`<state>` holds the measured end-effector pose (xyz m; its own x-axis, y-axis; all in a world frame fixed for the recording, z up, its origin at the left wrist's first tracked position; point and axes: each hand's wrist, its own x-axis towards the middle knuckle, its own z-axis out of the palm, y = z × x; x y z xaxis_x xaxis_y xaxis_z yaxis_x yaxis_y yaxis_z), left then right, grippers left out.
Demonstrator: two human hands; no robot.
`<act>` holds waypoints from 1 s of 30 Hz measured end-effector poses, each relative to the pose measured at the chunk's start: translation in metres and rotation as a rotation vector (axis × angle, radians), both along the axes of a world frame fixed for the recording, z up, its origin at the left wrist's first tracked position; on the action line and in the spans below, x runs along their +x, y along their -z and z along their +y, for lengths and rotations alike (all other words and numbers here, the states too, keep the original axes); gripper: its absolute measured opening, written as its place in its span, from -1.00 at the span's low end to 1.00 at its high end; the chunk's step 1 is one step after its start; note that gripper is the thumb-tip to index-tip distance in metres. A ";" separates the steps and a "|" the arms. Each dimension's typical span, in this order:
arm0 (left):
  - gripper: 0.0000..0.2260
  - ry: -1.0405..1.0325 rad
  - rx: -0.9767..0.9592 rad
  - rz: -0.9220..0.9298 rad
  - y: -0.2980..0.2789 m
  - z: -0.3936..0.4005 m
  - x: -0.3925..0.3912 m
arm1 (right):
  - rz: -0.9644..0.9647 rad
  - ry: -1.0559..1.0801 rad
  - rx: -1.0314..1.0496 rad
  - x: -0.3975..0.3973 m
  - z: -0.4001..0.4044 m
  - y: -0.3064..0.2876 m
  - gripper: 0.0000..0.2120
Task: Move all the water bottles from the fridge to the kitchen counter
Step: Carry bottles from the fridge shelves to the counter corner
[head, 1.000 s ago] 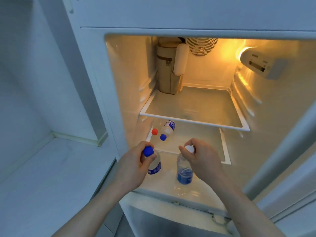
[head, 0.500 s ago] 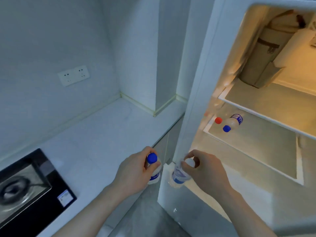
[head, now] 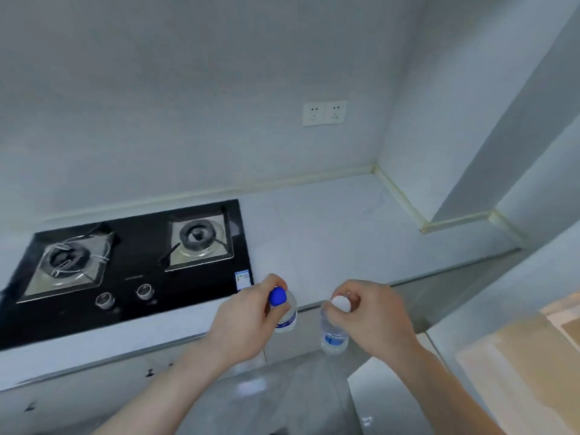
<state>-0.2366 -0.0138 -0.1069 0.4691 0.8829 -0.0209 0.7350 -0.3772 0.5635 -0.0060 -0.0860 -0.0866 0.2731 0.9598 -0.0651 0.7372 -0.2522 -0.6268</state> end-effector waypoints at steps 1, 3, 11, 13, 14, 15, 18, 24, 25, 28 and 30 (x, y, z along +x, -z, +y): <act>-0.88 -0.044 0.009 0.005 0.000 -0.003 -0.010 | -0.009 -0.040 0.016 -0.007 0.006 0.001 -0.86; -0.87 -0.109 0.036 0.019 0.001 -0.010 -0.029 | -0.006 -0.113 0.039 -0.022 0.018 0.001 -0.85; -0.87 -0.433 0.052 0.041 -0.009 -0.066 -0.130 | -0.041 -0.487 0.021 -0.117 0.057 -0.006 -0.89; -0.88 -0.525 0.060 0.043 -0.013 -0.082 -0.162 | -0.057 -0.600 0.029 -0.155 0.065 -0.009 -0.88; -0.88 -0.557 0.067 0.043 -0.015 -0.088 -0.174 | -0.058 -0.642 0.032 -0.171 0.067 -0.011 -0.87; -0.88 -0.592 0.078 0.044 -0.017 -0.094 -0.188 | -0.062 -0.682 0.034 -0.189 0.069 -0.014 -0.87; -0.88 -0.705 0.100 0.066 -0.022 -0.116 -0.239 | -0.058 -0.800 0.038 -0.251 0.072 -0.019 -0.86; -0.89 -0.887 0.127 0.038 -0.032 -0.158 -0.340 | -0.044 -0.961 0.046 -0.370 0.066 -0.024 -0.86; -0.89 -0.908 0.127 0.037 -0.033 -0.167 -0.365 | -0.042 -0.991 0.063 -0.399 0.063 -0.025 -0.87; -0.90 -0.950 0.137 0.028 -0.035 -0.186 -0.420 | -0.032 -1.031 0.072 -0.460 0.055 -0.029 -0.88; -0.89 -0.977 0.133 0.029 -0.036 -0.196 -0.454 | -0.022 -1.044 0.082 -0.498 0.050 -0.030 -0.86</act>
